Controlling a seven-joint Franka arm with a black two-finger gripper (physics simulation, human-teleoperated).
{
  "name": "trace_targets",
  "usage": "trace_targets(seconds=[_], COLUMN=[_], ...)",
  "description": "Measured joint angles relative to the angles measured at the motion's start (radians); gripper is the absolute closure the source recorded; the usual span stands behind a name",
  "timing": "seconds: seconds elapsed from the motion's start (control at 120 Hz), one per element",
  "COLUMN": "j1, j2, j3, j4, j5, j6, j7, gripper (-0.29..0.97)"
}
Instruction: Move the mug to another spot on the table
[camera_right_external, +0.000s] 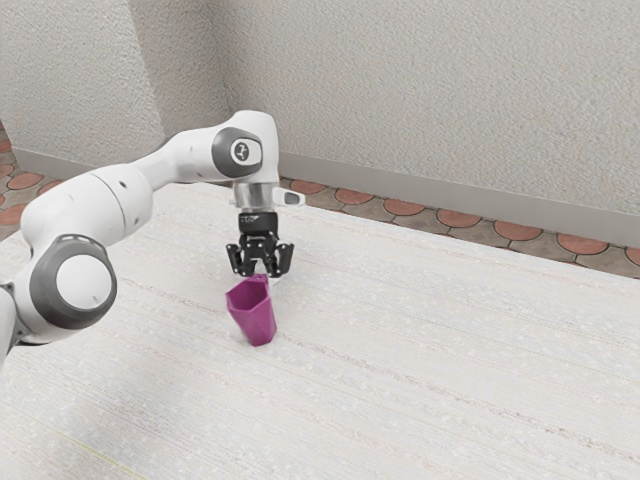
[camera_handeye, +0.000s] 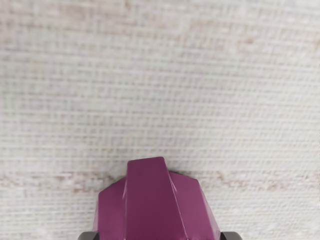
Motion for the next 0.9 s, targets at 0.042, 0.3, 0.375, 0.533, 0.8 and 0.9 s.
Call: trace_targets(seconds=[0.042,0.3,0.375,0.533,0.8,0.9], j1=[0.000,-0.015,-0.017,-0.014,0.021,0.027], j2=[-0.001,-0.061,-0.082,-0.252,-1.011,-1.107], j3=[0.000,-0.002,-0.002,0.014,0.290,0.311], j4=[0.000,-0.037,-0.044,-0.187,-0.790,-0.817], j5=[0.000,-0.003,-0.006,-0.032,-0.300,-0.334], j6=[0.003,0.035,0.050,0.121,0.324,0.341], j7=[0.005,0.030,0.035,0.042,0.067,0.097], gripper=[0.39,0.21,0.15,0.08,0.04,0.03])
